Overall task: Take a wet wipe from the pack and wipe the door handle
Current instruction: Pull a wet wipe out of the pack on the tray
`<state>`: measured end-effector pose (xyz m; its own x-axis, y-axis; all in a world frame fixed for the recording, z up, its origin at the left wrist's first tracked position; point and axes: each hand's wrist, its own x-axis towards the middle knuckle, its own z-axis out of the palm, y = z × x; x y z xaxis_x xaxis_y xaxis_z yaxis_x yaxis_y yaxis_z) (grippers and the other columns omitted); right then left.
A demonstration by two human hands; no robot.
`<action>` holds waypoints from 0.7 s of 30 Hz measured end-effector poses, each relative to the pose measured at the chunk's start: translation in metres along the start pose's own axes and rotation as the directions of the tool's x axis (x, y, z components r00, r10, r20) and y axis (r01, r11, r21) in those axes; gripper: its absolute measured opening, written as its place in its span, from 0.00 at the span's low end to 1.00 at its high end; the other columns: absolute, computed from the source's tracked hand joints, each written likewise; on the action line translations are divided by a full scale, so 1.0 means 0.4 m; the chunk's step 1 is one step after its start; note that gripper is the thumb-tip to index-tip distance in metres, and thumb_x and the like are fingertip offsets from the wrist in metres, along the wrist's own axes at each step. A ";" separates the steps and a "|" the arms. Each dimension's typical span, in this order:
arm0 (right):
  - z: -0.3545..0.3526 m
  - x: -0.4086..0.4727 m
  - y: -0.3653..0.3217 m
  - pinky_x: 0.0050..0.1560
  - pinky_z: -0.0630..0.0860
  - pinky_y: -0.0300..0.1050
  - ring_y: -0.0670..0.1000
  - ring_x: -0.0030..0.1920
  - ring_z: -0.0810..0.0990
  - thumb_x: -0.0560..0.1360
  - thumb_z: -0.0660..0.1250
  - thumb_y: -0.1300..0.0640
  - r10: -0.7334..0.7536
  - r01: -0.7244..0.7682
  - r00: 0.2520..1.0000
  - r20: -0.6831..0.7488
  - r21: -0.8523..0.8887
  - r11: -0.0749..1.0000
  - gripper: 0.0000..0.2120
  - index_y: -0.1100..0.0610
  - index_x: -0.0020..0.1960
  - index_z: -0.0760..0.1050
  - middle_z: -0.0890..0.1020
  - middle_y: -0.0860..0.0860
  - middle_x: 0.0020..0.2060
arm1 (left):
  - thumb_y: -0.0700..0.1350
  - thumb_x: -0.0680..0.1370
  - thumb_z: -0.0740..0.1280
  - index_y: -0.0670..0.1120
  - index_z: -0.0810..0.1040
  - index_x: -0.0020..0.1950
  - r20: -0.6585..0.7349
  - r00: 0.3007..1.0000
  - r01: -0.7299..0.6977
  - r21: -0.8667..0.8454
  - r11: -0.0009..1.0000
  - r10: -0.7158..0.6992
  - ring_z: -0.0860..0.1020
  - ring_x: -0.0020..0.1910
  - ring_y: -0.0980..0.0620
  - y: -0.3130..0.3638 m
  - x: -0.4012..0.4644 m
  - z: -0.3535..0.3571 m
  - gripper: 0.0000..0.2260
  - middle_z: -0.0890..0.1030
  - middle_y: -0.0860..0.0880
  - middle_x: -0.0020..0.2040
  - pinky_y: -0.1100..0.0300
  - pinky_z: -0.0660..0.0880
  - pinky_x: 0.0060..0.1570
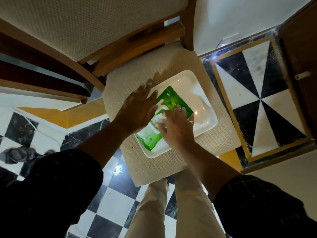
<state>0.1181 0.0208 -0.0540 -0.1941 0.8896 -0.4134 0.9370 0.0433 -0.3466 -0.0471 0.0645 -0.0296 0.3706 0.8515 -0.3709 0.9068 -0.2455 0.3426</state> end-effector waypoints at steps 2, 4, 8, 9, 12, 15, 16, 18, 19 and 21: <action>0.014 0.005 -0.021 0.67 0.56 0.73 0.69 0.71 0.61 0.76 0.64 0.47 0.053 -0.053 0.999 0.011 -0.039 0.998 0.19 0.55 0.62 0.70 0.65 0.68 0.70 | 0.57 0.80 0.45 0.43 0.62 0.77 -0.008 0.999 0.045 -0.009 0.999 -0.045 0.57 0.78 0.37 -0.012 0.003 0.000 0.29 0.59 0.39 0.79 0.38 0.61 0.74; 0.019 0.010 -0.033 0.67 0.60 0.72 0.70 0.69 0.64 0.77 0.63 0.53 0.065 -0.065 0.998 -0.011 -0.074 0.995 0.14 0.57 0.61 0.70 0.68 0.69 0.68 | 0.58 0.80 0.44 0.45 0.61 0.77 0.007 0.998 0.064 -0.011 0.998 -0.064 0.56 0.78 0.37 -0.021 0.000 0.000 0.30 0.58 0.39 0.80 0.37 0.60 0.74; -0.020 0.022 0.010 0.47 0.77 0.54 0.64 0.49 0.80 0.74 0.62 0.66 0.164 -0.100 0.971 -0.173 0.331 0.939 0.06 0.60 0.49 0.74 0.82 0.60 0.46 | 0.57 0.80 0.43 0.45 0.60 0.77 0.020 0.999 0.045 0.001 0.999 -0.045 0.56 0.78 0.36 -0.015 -0.004 -0.005 0.29 0.58 0.39 0.80 0.38 0.60 0.74; -0.031 0.023 0.030 0.44 0.77 0.52 0.63 0.46 0.81 0.75 0.62 0.66 0.242 -0.140 0.955 -0.170 0.461 0.876 0.05 0.59 0.47 0.74 0.82 0.58 0.43 | 0.57 0.80 0.43 0.45 0.60 0.77 0.019 0.999 0.047 -0.001 0.999 -0.047 0.56 0.78 0.37 -0.014 -0.005 -0.006 0.29 0.58 0.39 0.80 0.38 0.60 0.74; -0.053 0.019 0.055 0.49 0.79 0.54 0.60 0.49 0.81 0.76 0.64 0.59 0.183 -0.113 0.981 -0.072 0.553 0.826 0.10 0.57 0.56 0.71 0.83 0.56 0.48 | 0.57 0.80 0.45 0.46 0.61 0.77 0.005 0.997 0.072 -0.012 0.997 -0.072 0.56 0.78 0.37 -0.016 -0.008 -0.009 0.29 0.57 0.39 0.80 0.38 0.59 0.74; -0.039 0.007 0.030 0.54 0.76 0.52 0.58 0.55 0.78 0.72 0.69 0.48 0.008 0.007 0.999 -0.034 0.426 0.905 0.22 0.54 0.63 0.70 0.79 0.56 0.56 | 0.57 0.80 0.45 0.47 0.60 0.77 -0.001 0.997 0.083 -0.011 0.996 -0.083 0.56 0.78 0.37 -0.012 -0.006 -0.008 0.28 0.57 0.39 0.80 0.38 0.59 0.74; -0.028 0.005 0.019 0.55 0.76 0.55 0.59 0.56 0.77 0.72 0.69 0.46 -0.009 0.022 0.999 -0.040 0.330 0.944 0.23 0.54 0.63 0.71 0.78 0.57 0.57 | 0.57 0.80 0.45 0.47 0.60 0.77 0.002 0.997 0.080 -0.008 0.997 -0.080 0.56 0.78 0.37 -0.008 -0.005 -0.006 0.28 0.57 0.39 0.80 0.38 0.59 0.74; -0.002 0.006 -0.002 0.56 0.75 0.60 0.62 0.57 0.75 0.73 0.69 0.49 0.002 0.009 0.996 -0.085 0.134 0.991 0.19 0.56 0.61 0.73 0.75 0.59 0.58 | 0.57 0.80 0.45 0.47 0.59 0.78 0.010 0.997 0.073 0.004 0.997 -0.073 0.55 0.78 0.37 -0.001 -0.004 -0.002 0.28 0.57 0.39 0.80 0.37 0.60 0.74; 0.004 0.008 -0.009 0.57 0.74 0.61 0.63 0.56 0.75 0.74 0.68 0.53 0.020 -0.007 0.993 -0.118 0.107 0.994 0.16 0.57 0.59 0.74 0.75 0.60 0.57 | 0.58 0.80 0.44 0.47 0.59 0.78 0.014 0.998 0.069 0.005 0.998 -0.069 0.55 0.78 0.37 0.002 -0.004 0.001 0.28 0.57 0.39 0.80 0.37 0.60 0.74; 0.008 0.019 -0.010 0.57 0.75 0.58 0.61 0.55 0.77 0.75 0.65 0.59 0.121 -0.075 0.982 -0.148 0.284 0.956 0.11 0.60 0.56 0.75 0.77 0.59 0.55 | 0.57 0.81 0.44 0.47 0.59 0.78 0.019 0.997 0.069 0.002 0.998 -0.069 0.55 0.78 0.37 0.004 -0.004 0.002 0.28 0.56 0.39 0.80 0.37 0.60 0.74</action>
<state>0.1121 0.0261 -0.0585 -0.0347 0.9456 -0.3234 0.8276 -0.1542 -0.5398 -0.0459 0.0625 -0.0293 0.3106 0.8575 -0.4102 0.9308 -0.1869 0.3141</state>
